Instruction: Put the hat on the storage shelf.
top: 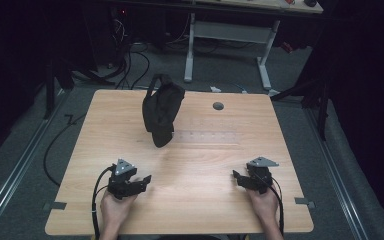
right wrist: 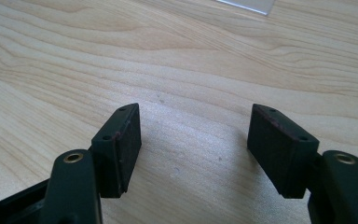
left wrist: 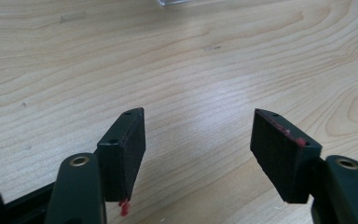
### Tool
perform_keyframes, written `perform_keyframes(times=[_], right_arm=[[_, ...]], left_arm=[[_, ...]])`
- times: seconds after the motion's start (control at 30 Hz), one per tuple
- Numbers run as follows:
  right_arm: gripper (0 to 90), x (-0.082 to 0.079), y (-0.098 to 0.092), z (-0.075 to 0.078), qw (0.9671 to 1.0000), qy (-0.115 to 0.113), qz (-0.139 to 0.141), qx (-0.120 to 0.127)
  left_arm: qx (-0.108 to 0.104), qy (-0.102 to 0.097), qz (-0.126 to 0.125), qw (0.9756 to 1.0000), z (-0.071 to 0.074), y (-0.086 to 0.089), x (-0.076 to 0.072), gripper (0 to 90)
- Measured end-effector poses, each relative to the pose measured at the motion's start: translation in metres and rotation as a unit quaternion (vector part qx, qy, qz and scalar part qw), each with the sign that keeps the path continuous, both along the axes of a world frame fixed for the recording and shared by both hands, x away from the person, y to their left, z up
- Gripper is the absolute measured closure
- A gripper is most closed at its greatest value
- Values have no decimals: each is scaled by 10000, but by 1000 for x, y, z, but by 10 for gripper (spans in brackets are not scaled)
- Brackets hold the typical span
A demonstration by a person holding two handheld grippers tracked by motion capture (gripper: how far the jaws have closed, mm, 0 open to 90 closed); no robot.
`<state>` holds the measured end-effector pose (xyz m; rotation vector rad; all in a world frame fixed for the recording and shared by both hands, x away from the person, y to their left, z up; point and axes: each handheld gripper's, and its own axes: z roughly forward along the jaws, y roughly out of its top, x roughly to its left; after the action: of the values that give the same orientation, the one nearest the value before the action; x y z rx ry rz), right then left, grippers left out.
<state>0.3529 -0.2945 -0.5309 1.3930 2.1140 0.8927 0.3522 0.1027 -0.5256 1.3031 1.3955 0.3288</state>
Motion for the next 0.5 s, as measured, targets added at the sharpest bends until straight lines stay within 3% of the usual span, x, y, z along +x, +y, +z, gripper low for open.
perform_keyframes(times=[0.1,0.27,0.3,0.5], right_arm=[[352,0,0,0,10000,0,0,1],[352,0,0,0,10000,-1,2,0],[352,0,0,0,10000,0,1,1],[352,0,0,0,10000,-1,1,-1]], left_arm=[[94,-15,32,9999,-4,-1,0,355],[435,-39,69,9990,-16,-5,0,344],[497,-194,85,9985,-19,-7,-2,344],[615,-226,151,9977,-21,-11,-3,322]])
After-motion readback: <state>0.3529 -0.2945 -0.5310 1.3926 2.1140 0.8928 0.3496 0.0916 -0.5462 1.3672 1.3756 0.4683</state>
